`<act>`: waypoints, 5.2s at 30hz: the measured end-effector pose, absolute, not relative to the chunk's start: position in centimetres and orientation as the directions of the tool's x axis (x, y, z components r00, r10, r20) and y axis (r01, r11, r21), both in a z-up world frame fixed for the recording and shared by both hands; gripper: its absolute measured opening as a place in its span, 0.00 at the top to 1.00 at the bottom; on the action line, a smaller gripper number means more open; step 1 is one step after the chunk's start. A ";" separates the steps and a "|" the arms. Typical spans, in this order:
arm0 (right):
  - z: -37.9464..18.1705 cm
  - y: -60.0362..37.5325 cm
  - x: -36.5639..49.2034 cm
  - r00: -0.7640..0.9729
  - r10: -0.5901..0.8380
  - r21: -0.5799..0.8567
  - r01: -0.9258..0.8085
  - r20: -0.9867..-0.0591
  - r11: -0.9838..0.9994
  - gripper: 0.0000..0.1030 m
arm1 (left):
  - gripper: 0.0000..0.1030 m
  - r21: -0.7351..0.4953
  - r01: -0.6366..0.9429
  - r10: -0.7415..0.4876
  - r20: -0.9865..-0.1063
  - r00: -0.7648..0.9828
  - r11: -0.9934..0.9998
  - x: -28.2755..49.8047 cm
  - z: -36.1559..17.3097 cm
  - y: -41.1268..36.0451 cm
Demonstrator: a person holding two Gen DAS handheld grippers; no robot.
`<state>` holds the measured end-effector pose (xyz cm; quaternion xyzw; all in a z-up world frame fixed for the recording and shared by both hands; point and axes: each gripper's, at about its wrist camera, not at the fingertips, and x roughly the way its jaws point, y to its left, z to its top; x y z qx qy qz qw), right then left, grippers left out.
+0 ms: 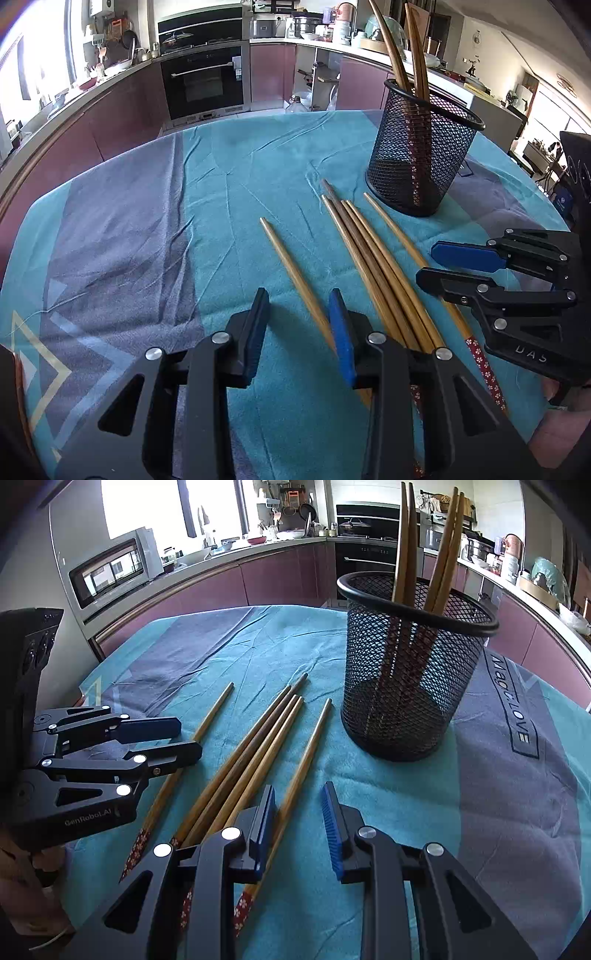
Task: Organize utensils
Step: 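Close the left gripper on a chopstick while the right gripper grasps another, then raise the chopsticks upright and lower them into the mesh cup with both grippers, then open both grippers and withdraw them from the mesh cup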
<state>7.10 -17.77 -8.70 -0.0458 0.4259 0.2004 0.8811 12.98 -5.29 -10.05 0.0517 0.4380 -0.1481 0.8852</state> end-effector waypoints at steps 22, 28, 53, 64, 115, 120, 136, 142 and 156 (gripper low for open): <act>-8.6 -18.5 8.1 0.540 0.367 0.168 -0.381 -0.757 0.909 0.95 | 0.90 -0.119 0.251 -0.245 -0.788 0.565 0.961 13.8 -10.2 -4.7; -8.1 -19.1 7.5 0.538 0.402 0.202 -0.392 -0.741 0.897 0.95 | 0.93 -0.131 0.257 -0.259 -0.781 0.568 0.957 13.3 -9.8 -4.6; -1.4 -23.9 4.4 0.617 0.583 0.371 -0.450 -0.529 0.812 0.95 | 0.93 -0.282 0.383 -0.473 -0.615 0.631 0.879 10.0 -1.1 -3.0; 1.0 -25.6 4.3 0.664 0.591 0.371 -0.462 -0.458 0.806 0.95 | 0.93 -0.330 0.428 -0.541 -0.501 0.676 0.841 8.6 3.5 -1.7; 6.0 -29.3 12.1 0.768 0.451 0.217 -0.396 -0.453 0.892 0.95 | 0.93 -0.176 0.497 -0.500 -0.567 0.654 0.850 19.4 8.0 -10.1; 4.5 -29.1 13.2 0.727 0.439 0.227 -0.378 -0.528 0.898 0.95 | 0.93 -0.159 0.506 -0.488 -0.608 0.626 0.848 20.4 6.9 -10.4; 3.1 -28.8 16.0 0.701 0.412 0.269 -0.312 -0.583 0.911 0.91 | 0.93 -0.186 0.481 -0.482 -0.619 0.620 0.857 25.1 6.5 -11.5; 3.0 -29.3 15.7 0.727 0.402 0.282 -0.290 -0.557 0.915 0.83 | 0.91 -0.221 0.464 -0.493 -0.608 0.622 0.858 26.0 5.9 -11.1; 2.7 -29.4 14.0 0.739 0.419 0.295 -0.303 -0.528 0.906 0.74 | 0.90 -0.228 0.451 -0.494 -0.566 0.660 0.863 24.3 5.8 -10.1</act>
